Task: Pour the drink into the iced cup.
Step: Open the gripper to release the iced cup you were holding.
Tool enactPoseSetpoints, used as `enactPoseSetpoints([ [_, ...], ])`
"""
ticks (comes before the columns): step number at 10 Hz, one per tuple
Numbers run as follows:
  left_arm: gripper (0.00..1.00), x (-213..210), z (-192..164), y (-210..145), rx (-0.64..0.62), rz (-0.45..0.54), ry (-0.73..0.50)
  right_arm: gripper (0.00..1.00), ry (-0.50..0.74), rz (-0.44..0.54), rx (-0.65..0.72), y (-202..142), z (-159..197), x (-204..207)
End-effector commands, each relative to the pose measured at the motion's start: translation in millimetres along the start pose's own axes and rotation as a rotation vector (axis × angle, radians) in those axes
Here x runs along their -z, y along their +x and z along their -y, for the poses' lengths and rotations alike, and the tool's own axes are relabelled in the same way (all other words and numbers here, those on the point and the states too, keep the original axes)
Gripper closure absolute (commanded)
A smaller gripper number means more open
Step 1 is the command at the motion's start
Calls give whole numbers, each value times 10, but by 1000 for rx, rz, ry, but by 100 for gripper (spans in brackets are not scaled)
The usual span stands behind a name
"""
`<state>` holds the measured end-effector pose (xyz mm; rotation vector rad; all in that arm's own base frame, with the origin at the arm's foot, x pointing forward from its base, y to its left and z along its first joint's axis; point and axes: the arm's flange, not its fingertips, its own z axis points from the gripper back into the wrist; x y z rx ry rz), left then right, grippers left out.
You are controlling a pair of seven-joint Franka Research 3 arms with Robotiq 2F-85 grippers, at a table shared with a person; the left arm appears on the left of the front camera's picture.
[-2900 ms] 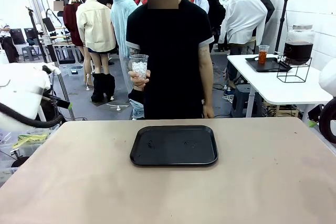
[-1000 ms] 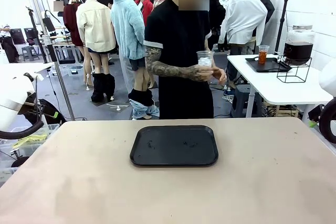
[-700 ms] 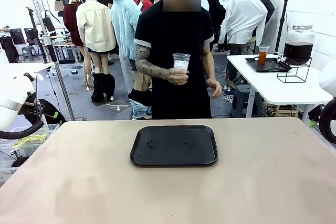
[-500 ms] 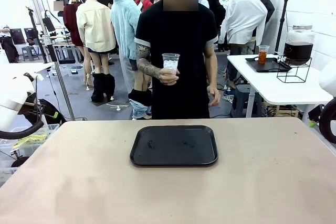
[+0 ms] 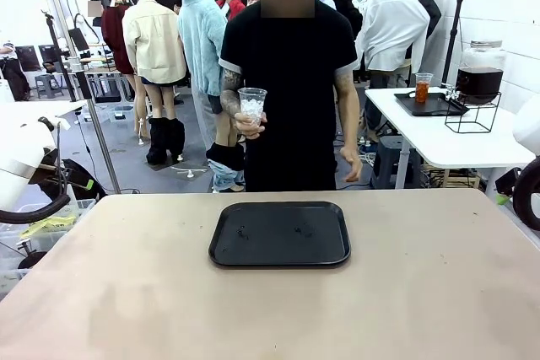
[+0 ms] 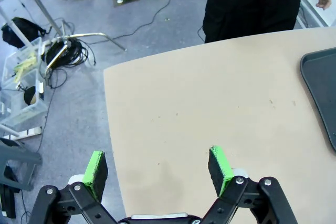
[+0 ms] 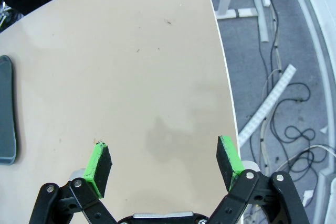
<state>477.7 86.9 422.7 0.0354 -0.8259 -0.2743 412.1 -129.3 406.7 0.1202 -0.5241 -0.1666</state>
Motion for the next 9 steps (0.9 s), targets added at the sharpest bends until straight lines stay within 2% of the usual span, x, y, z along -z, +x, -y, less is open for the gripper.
enactPoseSetpoints([
  [1, 0, 21, -3, -26, 5, 8, 15, 0, -9, 10, 19, -38, -36, 0],
  [9, 0, 21, -3, -26, 5, 8, 15, 0, -9, 10, 19, -38, -36, 0],
])
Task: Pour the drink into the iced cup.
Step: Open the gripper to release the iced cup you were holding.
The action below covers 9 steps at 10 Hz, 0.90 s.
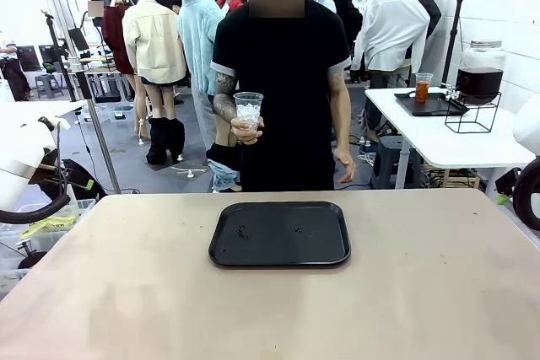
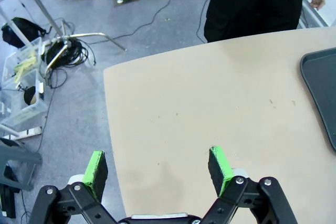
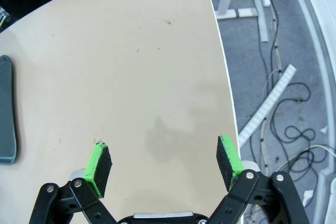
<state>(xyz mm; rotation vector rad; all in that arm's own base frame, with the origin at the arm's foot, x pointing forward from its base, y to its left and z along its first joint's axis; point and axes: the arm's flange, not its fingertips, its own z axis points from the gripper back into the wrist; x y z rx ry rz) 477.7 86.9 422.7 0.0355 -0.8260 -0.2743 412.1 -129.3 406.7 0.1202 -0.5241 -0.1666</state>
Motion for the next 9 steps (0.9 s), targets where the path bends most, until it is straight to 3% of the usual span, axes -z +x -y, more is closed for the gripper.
enactPoseSetpoints([
  [1, 0, 21, -3, -26, 5, 8, 15, 0, -8, 10, 19, -38, -36, 0],
  [9, 0, 21, -3, -26, 5, 8, 15, 0, -8, 10, 19, -38, -36, 0],
])
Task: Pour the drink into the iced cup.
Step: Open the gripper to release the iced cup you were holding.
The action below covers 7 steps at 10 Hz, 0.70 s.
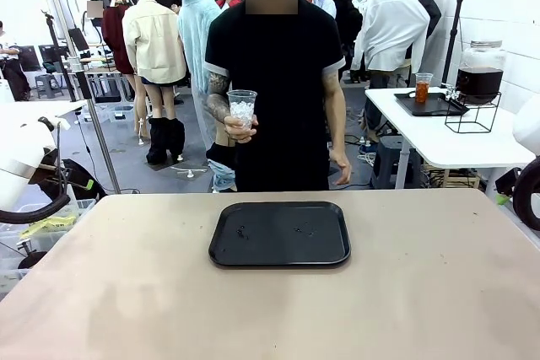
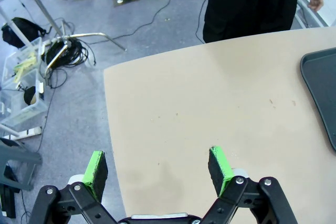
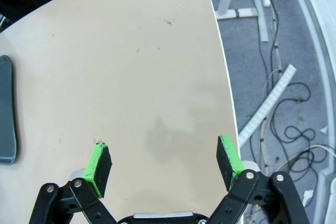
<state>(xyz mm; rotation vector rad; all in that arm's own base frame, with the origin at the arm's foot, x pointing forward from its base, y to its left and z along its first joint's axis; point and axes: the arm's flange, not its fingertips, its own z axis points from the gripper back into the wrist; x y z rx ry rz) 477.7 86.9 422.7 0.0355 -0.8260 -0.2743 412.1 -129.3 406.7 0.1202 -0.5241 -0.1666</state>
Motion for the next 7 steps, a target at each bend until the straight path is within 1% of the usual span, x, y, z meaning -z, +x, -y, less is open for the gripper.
enactPoseSetpoints([
  [1, 0, 21, -3, -26, 5, 8, 15, 0, -8, 10, 19, -38, -35, 0],
  [7, 0, 21, -3, -26, 5, 8, 15, 0, -8, 10, 19, -38, -35, 0],
])
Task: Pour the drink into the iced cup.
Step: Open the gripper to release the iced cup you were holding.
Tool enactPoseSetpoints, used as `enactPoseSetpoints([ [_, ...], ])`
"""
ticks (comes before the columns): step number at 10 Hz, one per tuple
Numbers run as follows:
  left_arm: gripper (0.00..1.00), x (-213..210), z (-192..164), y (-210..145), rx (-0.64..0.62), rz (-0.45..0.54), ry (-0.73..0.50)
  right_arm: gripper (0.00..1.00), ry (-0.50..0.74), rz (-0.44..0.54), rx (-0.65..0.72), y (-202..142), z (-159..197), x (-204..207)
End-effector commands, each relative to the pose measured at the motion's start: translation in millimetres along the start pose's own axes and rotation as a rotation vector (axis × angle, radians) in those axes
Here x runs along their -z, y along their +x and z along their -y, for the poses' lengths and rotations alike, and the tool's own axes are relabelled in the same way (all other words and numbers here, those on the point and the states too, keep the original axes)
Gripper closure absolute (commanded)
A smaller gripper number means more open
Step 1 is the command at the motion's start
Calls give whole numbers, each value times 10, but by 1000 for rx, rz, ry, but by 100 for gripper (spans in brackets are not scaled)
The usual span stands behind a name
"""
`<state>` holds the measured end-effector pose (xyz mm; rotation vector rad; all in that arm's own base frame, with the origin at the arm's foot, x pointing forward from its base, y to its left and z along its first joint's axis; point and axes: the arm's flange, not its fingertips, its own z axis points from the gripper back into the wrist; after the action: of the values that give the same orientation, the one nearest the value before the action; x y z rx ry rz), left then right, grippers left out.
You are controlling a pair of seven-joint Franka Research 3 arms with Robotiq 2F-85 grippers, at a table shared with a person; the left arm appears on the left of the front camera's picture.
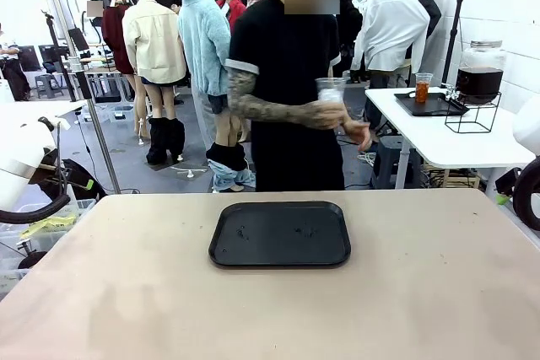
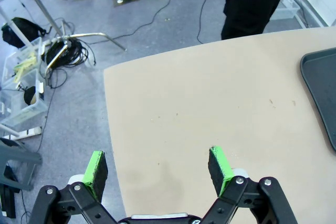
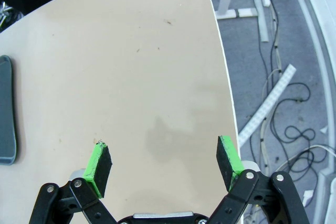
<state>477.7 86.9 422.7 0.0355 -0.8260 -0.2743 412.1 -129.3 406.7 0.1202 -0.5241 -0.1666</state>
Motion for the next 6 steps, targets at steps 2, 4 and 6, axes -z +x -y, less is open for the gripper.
enactPoseSetpoints([
  [2, 0, 21, -3, -26, 5, 8, 15, 0, -8, 10, 19, -38, -35, 0],
  [4, 0, 21, -3, -26, 5, 8, 15, 0, -8, 10, 19, -38, -35, 0],
  [6, 0, 21, -3, -26, 5, 8, 15, 0, -8, 10, 19, -38, -35, 0],
])
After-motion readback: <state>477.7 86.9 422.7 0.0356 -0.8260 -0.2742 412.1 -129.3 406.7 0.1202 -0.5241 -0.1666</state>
